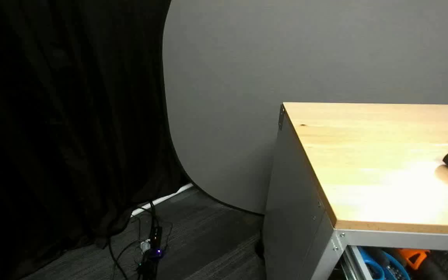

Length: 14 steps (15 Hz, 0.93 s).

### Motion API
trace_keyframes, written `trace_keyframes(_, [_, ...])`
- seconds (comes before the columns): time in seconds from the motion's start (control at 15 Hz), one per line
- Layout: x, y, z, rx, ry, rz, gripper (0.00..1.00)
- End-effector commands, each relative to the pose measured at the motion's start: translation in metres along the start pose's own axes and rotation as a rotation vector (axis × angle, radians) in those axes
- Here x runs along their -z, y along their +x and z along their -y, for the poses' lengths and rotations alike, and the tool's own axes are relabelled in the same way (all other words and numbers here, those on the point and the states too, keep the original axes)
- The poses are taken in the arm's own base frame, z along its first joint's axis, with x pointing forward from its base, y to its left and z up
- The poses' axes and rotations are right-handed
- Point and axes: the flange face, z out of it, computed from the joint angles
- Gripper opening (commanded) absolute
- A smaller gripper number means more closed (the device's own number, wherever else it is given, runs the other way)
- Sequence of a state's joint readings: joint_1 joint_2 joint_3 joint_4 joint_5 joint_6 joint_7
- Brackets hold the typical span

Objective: Put the screwdriver in the drawer and close it

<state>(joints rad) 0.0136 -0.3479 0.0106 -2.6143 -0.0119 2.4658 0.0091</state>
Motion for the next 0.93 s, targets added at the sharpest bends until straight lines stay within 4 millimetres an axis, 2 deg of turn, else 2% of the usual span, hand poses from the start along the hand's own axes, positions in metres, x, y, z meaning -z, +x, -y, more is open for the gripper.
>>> trace_keyframes(0.0, [0.001,0.001,0.0,0.0,0.0,-0.002,1.0])
trace_keyframes(0.27, [0.003,0.002,0.0,0.0,0.0,-0.006,1.0])
trace_keyframes(0.47, [-0.01,0.029,0.035,0.095,0.052,-0.084,1.0])
trace_keyframes(0.67, [-0.028,0.06,0.083,0.184,0.113,-0.145,1.0])
trace_keyframes(0.87, [-0.046,0.091,0.119,0.271,0.145,-0.179,1.0])
